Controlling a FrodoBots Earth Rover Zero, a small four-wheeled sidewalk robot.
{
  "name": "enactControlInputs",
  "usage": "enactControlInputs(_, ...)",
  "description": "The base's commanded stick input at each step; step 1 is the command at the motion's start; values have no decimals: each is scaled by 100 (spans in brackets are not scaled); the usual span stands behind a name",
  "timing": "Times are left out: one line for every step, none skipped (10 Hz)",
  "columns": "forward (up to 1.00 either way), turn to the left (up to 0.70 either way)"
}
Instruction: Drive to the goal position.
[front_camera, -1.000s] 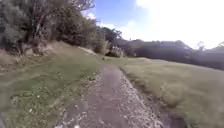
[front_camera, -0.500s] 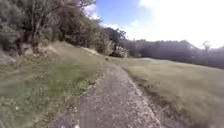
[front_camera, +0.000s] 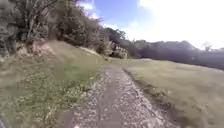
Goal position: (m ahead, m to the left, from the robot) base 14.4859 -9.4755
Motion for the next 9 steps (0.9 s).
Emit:
enactControlInputs(100, 3)
enactControlInputs(100, 2)
enactControlInputs(100, 3)
enactControlInputs(100, 2)
enactControlInputs(100, 3)
enactControlInputs(100, 3)
enactControlInputs(100, 3)
enactControlInputs(100, 3)
enactControlInputs(100, 3)
